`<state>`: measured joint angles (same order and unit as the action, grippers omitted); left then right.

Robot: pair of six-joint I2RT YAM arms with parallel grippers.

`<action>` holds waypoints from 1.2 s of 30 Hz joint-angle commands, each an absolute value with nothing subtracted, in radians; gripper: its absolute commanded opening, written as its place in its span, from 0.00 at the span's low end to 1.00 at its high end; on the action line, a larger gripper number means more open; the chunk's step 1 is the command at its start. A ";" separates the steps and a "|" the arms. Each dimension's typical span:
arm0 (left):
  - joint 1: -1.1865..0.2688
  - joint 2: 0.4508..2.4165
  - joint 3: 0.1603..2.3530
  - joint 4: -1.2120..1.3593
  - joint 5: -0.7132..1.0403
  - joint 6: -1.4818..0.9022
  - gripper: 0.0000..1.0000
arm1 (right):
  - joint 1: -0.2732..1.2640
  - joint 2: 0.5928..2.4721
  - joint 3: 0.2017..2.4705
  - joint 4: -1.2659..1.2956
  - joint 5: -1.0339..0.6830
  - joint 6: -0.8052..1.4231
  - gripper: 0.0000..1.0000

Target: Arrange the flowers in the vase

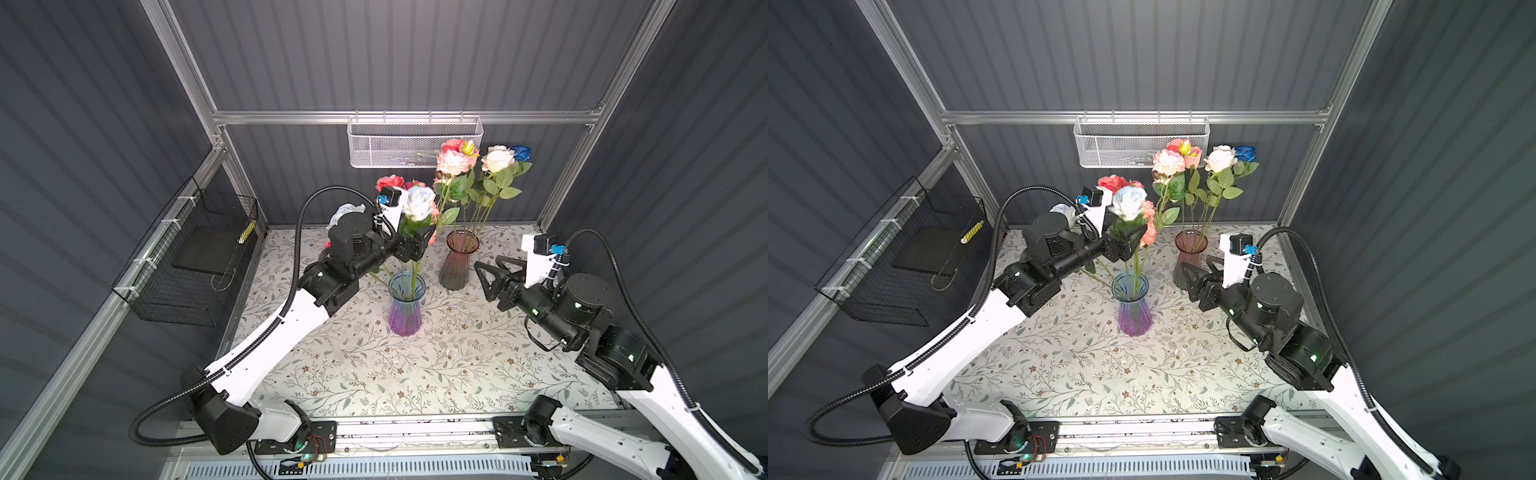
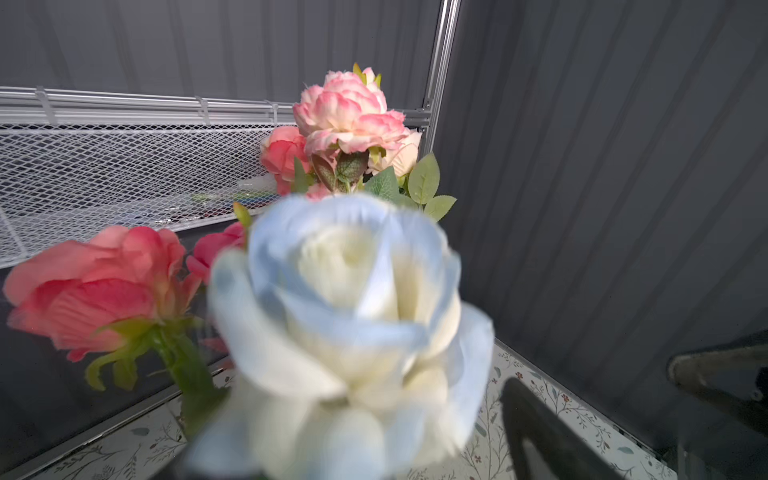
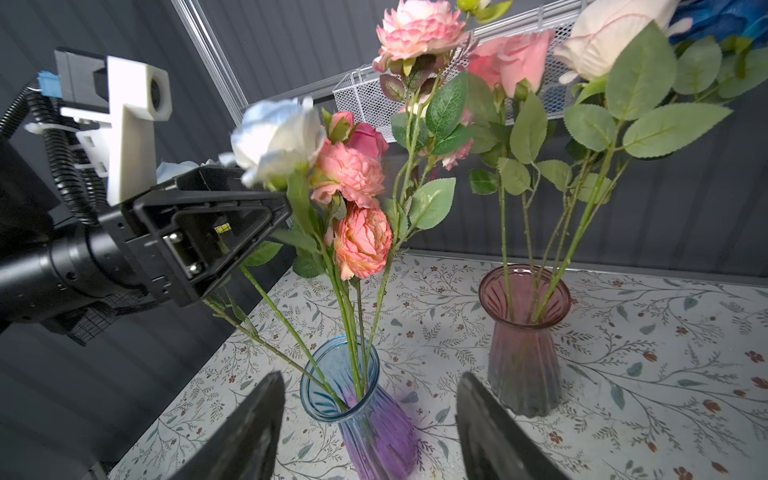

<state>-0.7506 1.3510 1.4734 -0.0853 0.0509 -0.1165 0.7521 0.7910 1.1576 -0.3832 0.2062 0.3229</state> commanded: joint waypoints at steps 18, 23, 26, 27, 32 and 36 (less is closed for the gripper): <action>-0.758 0.826 1.177 -0.375 -0.897 0.100 1.00 | 0.738 0.629 0.983 -0.291 0.836 0.176 0.99; -0.718 0.778 0.835 -0.109 -0.882 0.136 1.00 | 0.621 0.643 0.768 -0.068 0.840 -0.095 0.99; -0.520 0.818 0.717 -0.081 -0.667 -0.012 1.00 | 0.471 0.625 0.599 0.090 0.614 -0.167 0.99; -0.434 0.830 0.670 -0.045 -0.535 -0.034 1.00 | 0.426 0.632 0.540 0.162 0.560 -0.193 0.99; -0.288 0.928 0.437 0.343 -0.440 0.054 0.99 | 0.243 0.767 0.371 0.427 0.377 -0.109 0.99; -0.218 1.139 0.365 0.559 -0.426 0.032 1.00 | 0.137 0.961 0.306 0.607 0.252 -0.045 0.99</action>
